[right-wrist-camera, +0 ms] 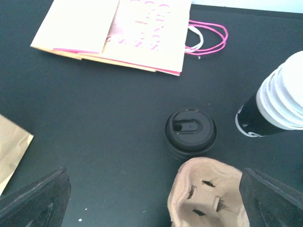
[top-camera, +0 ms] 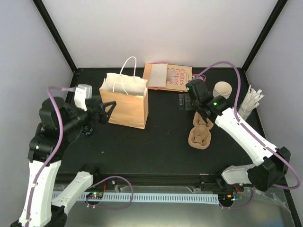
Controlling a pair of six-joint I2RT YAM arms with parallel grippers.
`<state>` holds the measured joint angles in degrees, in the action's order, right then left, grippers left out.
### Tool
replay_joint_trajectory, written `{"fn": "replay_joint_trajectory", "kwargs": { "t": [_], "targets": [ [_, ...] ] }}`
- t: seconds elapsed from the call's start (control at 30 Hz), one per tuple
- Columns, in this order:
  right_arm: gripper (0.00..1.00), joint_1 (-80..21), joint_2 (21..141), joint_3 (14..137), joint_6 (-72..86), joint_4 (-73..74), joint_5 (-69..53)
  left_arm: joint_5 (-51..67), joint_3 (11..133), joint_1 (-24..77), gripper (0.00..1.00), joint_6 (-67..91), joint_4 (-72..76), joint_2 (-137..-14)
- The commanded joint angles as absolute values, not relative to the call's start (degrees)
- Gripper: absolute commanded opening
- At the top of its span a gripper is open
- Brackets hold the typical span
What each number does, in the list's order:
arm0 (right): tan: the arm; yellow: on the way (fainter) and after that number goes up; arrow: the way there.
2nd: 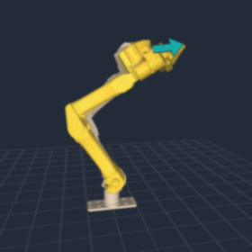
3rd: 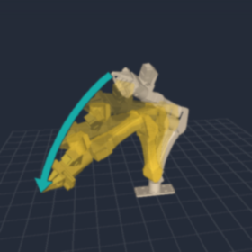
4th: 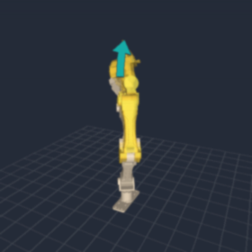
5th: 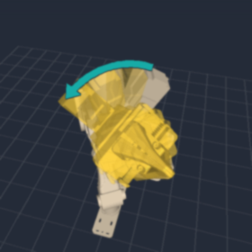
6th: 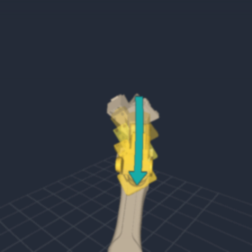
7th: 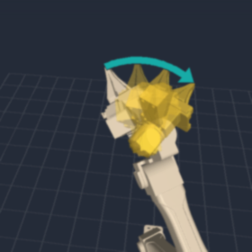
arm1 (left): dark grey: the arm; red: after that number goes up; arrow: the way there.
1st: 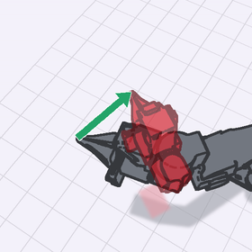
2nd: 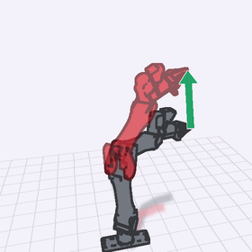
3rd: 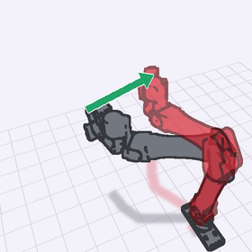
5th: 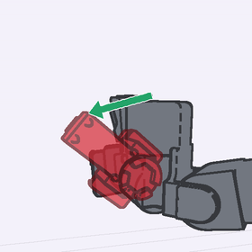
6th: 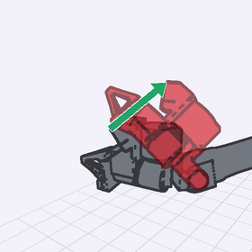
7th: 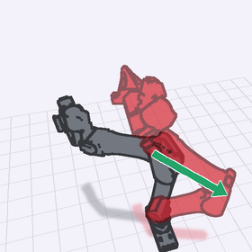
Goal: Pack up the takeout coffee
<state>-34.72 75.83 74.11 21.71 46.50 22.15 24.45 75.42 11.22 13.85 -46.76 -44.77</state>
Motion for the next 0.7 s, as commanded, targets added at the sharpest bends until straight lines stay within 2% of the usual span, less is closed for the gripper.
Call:
{"fn": "replay_joint_trajectory", "kwargs": {
  "t": [0.0,0.1,0.23,0.4,0.6,0.67],
  "targets": [
    [1.0,-30.8,76.8,75.8,21.2,45.4,21.0,29.9,70.1,11.7,0.92,17.7,-42.7,-37.8],
    [1.0,-28.1,79.3,78.4,21.5,47.4,20.9,32.0,66.7,11.7,0.93,17.8,-43.0,-33.4],
    [0.92,-23.7,79.6,78.8,21.7,46.5,18.7,33.4,62.1,11.7,0.94,17.7,-43.8,-28.6],
    [0.77,-17.6,80.8,80.3,22.4,47.2,16.4,37.2,52.7,11.8,0.94,20.1,-40.6,-22.9],
    [0.65,-10.7,83.0,81.7,23.0,46.6,13.7,40.3,43.6,11.8,0.94,22.8,-35.8,-19.5],
    [0.55,-7.0,85.2,83.6,22.8,47.3,11.9,40.5,42.1,11.8,0.94,22.3,-34.9,-19.0]
  ]
}}
